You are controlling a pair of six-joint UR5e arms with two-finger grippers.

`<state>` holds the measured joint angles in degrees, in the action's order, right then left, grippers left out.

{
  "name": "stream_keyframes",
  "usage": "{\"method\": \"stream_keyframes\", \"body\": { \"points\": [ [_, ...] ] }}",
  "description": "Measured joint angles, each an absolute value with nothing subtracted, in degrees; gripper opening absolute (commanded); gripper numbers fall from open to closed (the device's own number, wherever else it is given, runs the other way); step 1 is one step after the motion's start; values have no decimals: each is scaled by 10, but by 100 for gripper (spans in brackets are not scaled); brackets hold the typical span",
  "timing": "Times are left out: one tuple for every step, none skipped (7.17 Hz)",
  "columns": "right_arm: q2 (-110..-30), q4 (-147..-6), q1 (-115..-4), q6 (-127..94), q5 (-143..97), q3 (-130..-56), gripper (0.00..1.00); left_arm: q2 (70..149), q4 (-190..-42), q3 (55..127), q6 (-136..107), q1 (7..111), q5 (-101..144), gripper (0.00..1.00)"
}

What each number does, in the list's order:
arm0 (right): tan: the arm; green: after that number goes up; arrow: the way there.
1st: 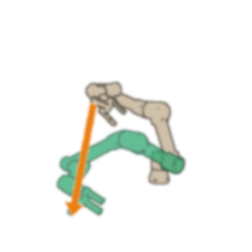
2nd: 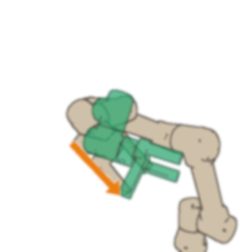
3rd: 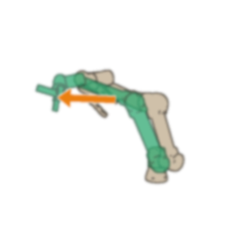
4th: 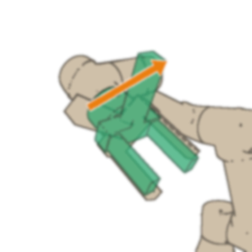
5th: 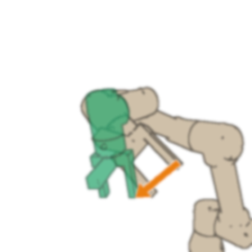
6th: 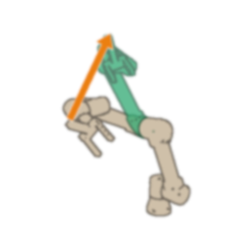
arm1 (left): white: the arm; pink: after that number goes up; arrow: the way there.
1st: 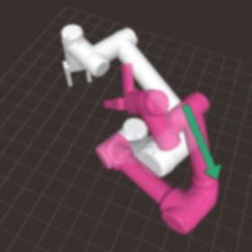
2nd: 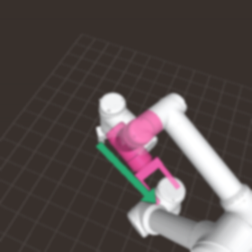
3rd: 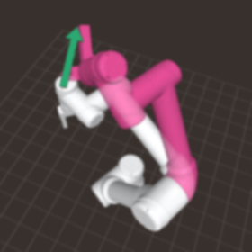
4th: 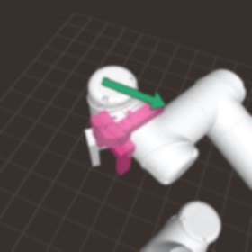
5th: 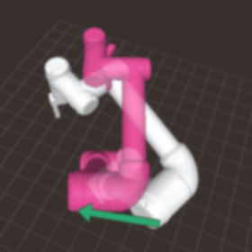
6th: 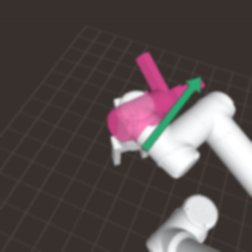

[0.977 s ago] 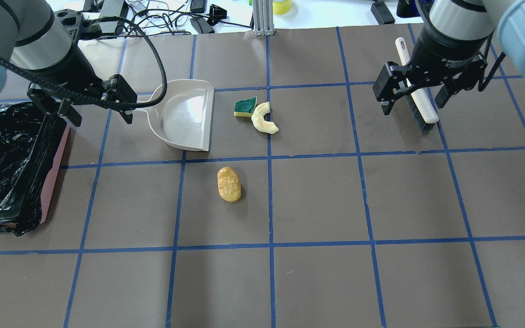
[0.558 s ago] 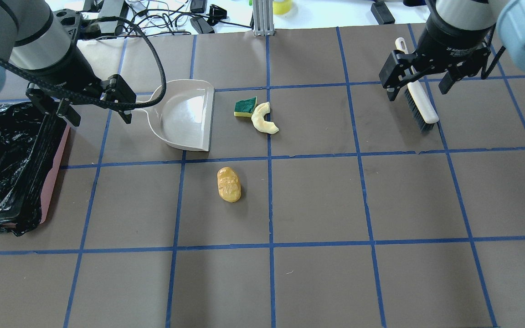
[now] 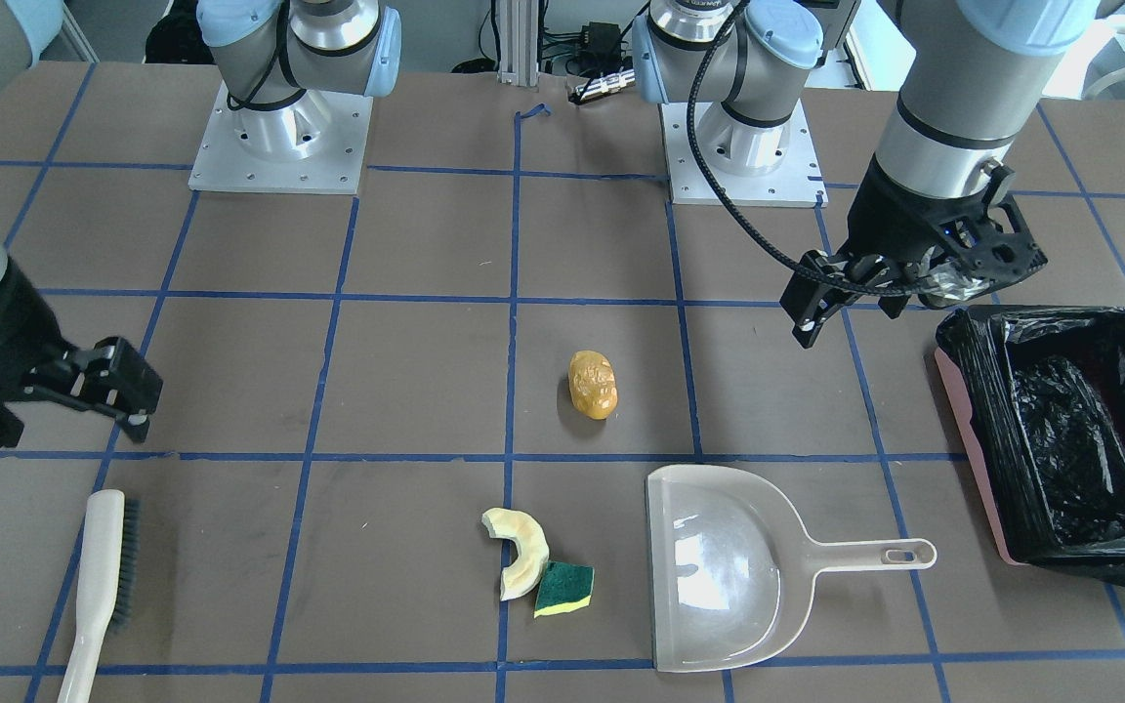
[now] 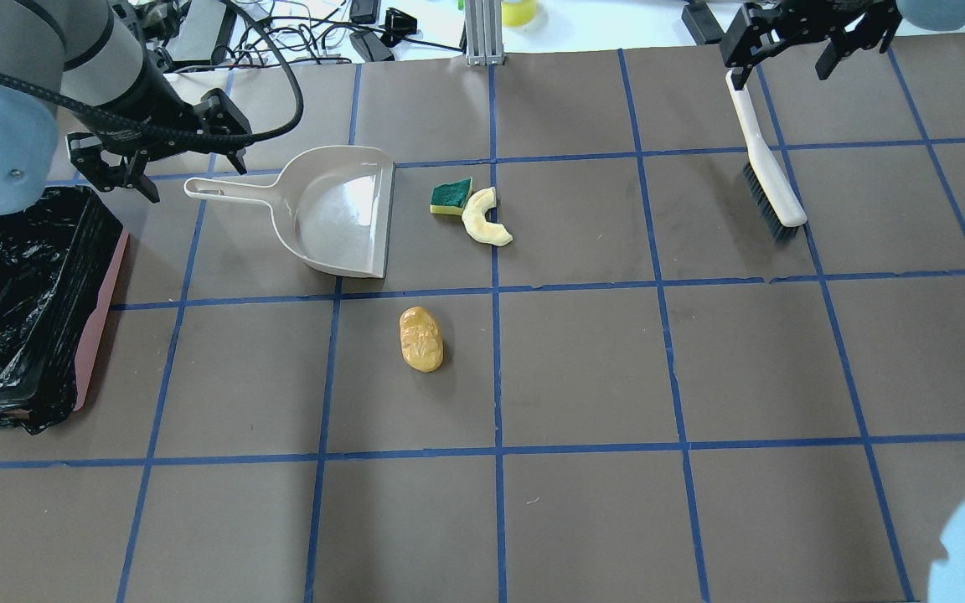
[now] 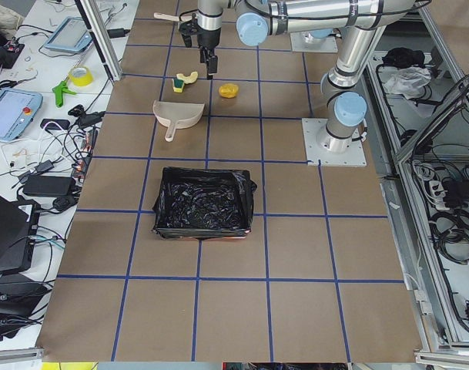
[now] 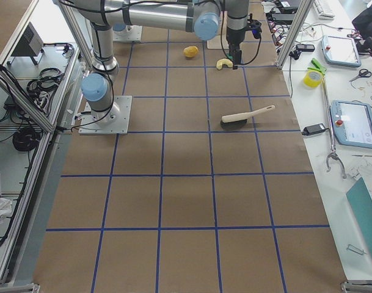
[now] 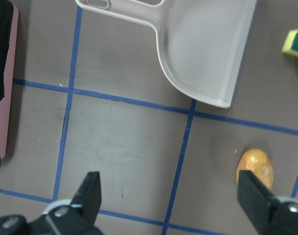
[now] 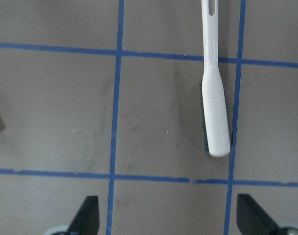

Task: Sweep and dump trash into bin
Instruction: 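Move the left gripper to the dustpan handle while the right gripper approaches the brush handle, then grasp the white dustpan handle with the left gripper while the right gripper grasps the brush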

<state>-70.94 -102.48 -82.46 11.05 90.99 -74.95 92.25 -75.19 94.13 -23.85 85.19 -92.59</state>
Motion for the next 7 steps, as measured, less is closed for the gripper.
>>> {"method": "stream_keyframes", "body": {
  "points": [
    [-663,-1068,-816,117,909,-732,100,928,-740,949,-341,852,-928,100],
    [-624,-1114,-809,124,909,-725,100,936,-735,959,-408,847,-929,100],
    [-589,-1156,-803,134,909,-722,100,946,-733,966,-479,835,-929,100],
    [-563,-1187,-799,145,909,-722,100,959,-720,969,-534,824,-929,100],
    [-537,-1219,-797,158,909,-719,100,980,-672,968,-561,816,-928,100],
    [-513,-1246,-796,175,909,-712,100,1009,-608,965,-577,813,-928,100],
    [-492,-1261,-795,191,909,-701,100,1044,-553,960,-597,812,-928,100]
  ]
}}
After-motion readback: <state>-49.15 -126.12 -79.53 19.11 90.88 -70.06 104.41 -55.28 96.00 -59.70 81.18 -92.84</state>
